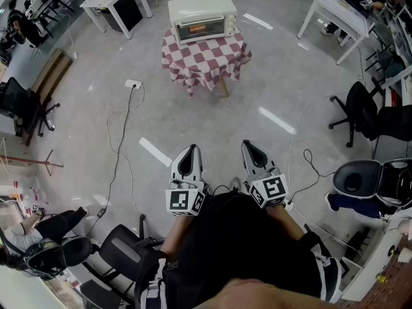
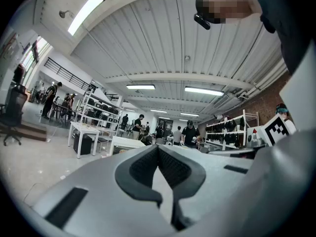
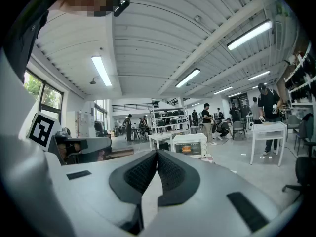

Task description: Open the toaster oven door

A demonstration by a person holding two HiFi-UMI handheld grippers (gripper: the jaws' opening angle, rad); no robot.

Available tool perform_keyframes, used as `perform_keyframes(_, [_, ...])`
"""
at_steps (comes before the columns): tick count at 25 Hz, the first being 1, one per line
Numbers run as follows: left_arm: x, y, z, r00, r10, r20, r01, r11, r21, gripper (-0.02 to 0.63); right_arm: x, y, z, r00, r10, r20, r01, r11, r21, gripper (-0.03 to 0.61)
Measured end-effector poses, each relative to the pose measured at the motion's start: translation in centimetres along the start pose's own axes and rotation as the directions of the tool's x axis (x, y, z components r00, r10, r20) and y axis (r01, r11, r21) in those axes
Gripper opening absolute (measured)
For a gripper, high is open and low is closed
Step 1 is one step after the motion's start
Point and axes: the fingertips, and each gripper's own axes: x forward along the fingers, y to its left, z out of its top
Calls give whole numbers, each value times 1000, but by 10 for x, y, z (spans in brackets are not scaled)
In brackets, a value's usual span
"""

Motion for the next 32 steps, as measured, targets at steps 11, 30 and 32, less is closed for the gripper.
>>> perform_keyframes(11, [1, -11, -3, 1000, 5, -3, -5, 1000, -16, 9, -10, -5, 0, 1000, 10, 15, -10, 1000, 4, 26])
perform_keyframes(30, [29, -78, -22, 1000, 26, -11, -26, 1000, -6, 9, -38, -59, -12, 995, 91, 36, -92, 996, 9, 28])
perform_keyframes(32, [33, -84, -25, 1000, 18, -20, -18, 1000, -7, 9, -35, -66, -10, 995, 92, 37, -92, 996, 4, 28])
